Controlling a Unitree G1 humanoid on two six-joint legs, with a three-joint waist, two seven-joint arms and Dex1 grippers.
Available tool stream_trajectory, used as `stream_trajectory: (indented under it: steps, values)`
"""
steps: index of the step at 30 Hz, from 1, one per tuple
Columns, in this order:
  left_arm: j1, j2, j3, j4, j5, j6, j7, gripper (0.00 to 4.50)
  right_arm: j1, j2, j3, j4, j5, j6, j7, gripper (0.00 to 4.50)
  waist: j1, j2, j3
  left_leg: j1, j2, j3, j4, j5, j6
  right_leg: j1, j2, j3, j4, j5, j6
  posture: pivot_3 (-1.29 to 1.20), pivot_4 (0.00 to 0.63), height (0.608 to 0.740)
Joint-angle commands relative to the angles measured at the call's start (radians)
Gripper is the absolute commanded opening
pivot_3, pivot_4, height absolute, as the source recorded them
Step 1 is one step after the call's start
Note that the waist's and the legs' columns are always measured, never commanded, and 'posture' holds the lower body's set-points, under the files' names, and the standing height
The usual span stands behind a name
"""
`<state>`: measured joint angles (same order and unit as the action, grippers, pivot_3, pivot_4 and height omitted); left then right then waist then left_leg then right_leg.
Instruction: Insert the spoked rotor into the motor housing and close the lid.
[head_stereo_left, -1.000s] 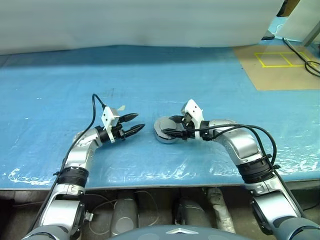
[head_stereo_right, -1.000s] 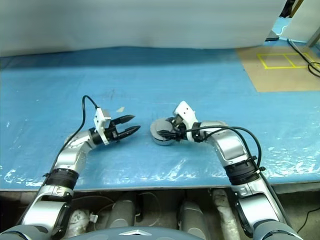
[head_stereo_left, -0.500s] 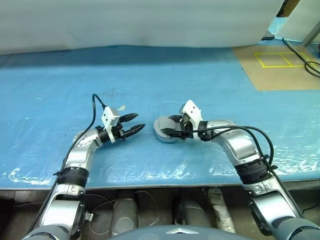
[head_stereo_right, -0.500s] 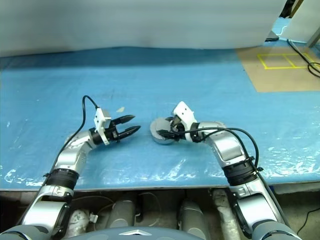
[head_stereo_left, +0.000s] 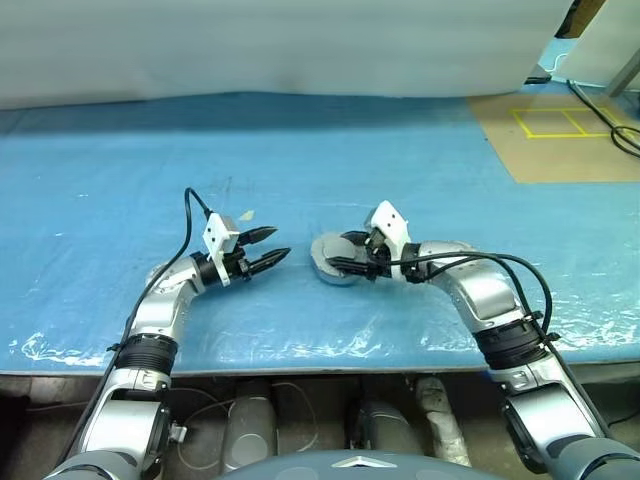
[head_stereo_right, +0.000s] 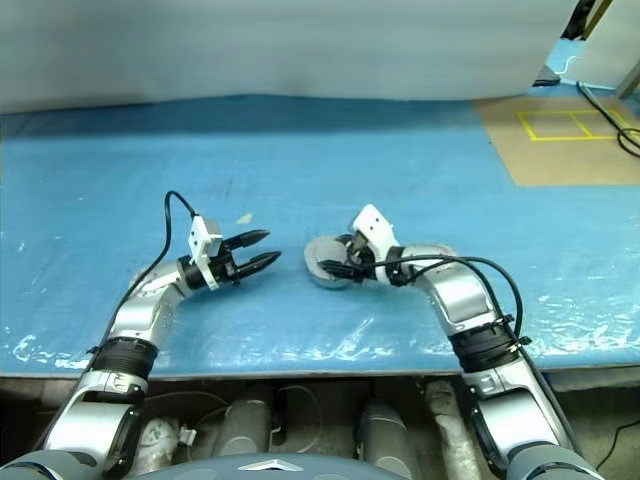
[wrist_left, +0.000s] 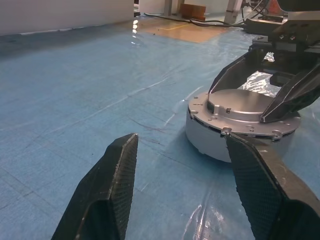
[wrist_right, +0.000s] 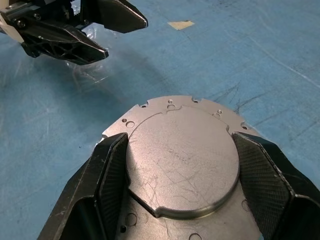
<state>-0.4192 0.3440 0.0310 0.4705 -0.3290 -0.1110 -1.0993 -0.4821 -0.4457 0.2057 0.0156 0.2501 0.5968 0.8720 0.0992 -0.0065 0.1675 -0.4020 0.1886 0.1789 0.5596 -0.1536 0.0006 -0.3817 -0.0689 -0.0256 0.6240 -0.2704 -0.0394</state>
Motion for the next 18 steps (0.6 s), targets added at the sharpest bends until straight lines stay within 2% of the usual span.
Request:
stream_trajectory:
  steps: [1, 7, 18]
  values:
    - [0.000, 0.002, 0.004, -0.028, -0.006, -0.010, 0.000, 3.00, 0.005, -0.008, -0.001, -0.015, 0.011, 0.026, 0.008, 2.96, -0.001, 0.000, 0.000, 0.000, 0.000, 0.000, 0.000, 0.000, 0.000, 0.000, 0.000, 0.000, 0.000, 0.000, 0.000, 0.00, 0.150, 0.740]
    - [0.003, 0.002, 0.002, -0.034, -0.007, -0.009, 0.001, 3.00, 0.015, 0.021, 0.006, -0.018, 0.002, 0.036, -0.029, 2.96, -0.002, 0.000, 0.000, -0.001, 0.000, 0.000, -0.001, 0.000, 0.000, -0.002, 0.000, 0.000, 0.000, 0.000, 0.000, 0.00, 0.150, 0.740]
    - [-0.003, 0.003, 0.000, -0.029, -0.005, -0.006, -0.003, 3.00, -0.028, 0.041, -0.047, -0.070, 0.089, 0.114, -0.028, 2.96, -0.003, 0.000, 0.000, -0.002, 0.000, 0.000, -0.001, 0.000, 0.000, -0.003, 0.000, 0.000, 0.000, 0.000, 0.000, 0.00, 0.150, 0.740]
